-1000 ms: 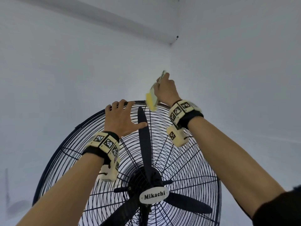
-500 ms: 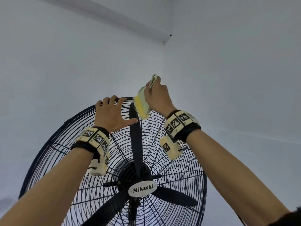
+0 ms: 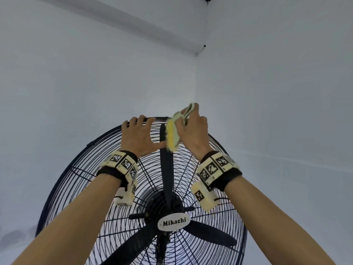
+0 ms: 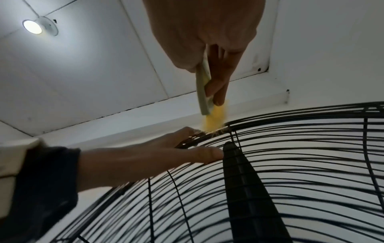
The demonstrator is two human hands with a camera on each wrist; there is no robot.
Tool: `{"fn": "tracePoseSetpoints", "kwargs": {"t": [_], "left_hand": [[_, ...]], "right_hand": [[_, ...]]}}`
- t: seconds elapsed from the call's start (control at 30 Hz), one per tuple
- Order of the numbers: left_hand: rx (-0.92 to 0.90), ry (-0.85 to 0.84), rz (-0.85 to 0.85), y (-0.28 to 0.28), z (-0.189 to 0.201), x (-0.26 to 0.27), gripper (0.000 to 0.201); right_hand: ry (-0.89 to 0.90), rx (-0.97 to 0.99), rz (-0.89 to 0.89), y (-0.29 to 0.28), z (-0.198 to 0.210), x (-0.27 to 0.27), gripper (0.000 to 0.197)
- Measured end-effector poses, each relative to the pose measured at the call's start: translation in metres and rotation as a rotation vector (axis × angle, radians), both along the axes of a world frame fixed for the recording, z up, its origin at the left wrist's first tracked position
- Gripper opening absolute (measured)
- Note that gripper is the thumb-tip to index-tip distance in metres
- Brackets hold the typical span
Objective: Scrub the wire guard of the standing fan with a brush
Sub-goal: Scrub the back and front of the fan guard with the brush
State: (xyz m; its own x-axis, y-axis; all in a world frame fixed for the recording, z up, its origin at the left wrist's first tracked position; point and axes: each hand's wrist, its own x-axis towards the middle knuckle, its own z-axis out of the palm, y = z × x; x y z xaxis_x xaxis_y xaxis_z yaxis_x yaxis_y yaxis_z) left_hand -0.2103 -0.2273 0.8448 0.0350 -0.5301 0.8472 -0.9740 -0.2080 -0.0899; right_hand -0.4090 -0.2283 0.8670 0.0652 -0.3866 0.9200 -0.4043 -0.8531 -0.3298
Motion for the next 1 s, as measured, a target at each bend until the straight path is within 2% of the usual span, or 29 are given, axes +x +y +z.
{"fn": "tracePoseSetpoints", "kwargs": {"t": [0.07, 0.13, 0.27, 0.43, 0.67, 0.8, 0.9, 1.0], "left_hand": [[-0.001, -0.010, 0.014, -0.001, -0.001, -0.003, 0.120], [-0.008, -0.007, 0.013, -0.002, 0.000, -0.004, 0.119], [0.004, 0.011, 0.011, 0.000, -0.002, 0.002, 0.120], [0.010, 0.007, 0.020, 0.002, 0.000, -0.003, 0.121], [0.044, 0.030, 0.011, 0.004, 0.000, 0.001, 0.113], [0.042, 0.028, 0.004, 0.006, 0.002, -0.005, 0.120], [0.052, 0.065, -0.001, 0.010, -0.007, -0.010, 0.113], [0.074, 0.034, 0.033, 0.022, -0.033, -0.009, 0.113]], "right_hand": [[-0.090, -0.001, 0.018, -0.001, 0.002, 0.001, 0.023], [-0.033, -0.036, 0.038, -0.002, -0.010, 0.007, 0.016], [0.096, -0.062, 0.027, 0.002, -0.025, 0.000, 0.017], [-0.049, -0.093, 0.021, -0.002, -0.008, -0.002, 0.014], [0.113, -0.067, 0.054, 0.000, -0.036, -0.007, 0.011], [-0.004, -0.105, 0.038, -0.001, -0.030, -0.011, 0.018], [0.088, -0.082, 0.054, 0.000, -0.052, -0.007, 0.021], [0.191, -0.079, 0.061, 0.004, -0.081, -0.012, 0.015]]}}
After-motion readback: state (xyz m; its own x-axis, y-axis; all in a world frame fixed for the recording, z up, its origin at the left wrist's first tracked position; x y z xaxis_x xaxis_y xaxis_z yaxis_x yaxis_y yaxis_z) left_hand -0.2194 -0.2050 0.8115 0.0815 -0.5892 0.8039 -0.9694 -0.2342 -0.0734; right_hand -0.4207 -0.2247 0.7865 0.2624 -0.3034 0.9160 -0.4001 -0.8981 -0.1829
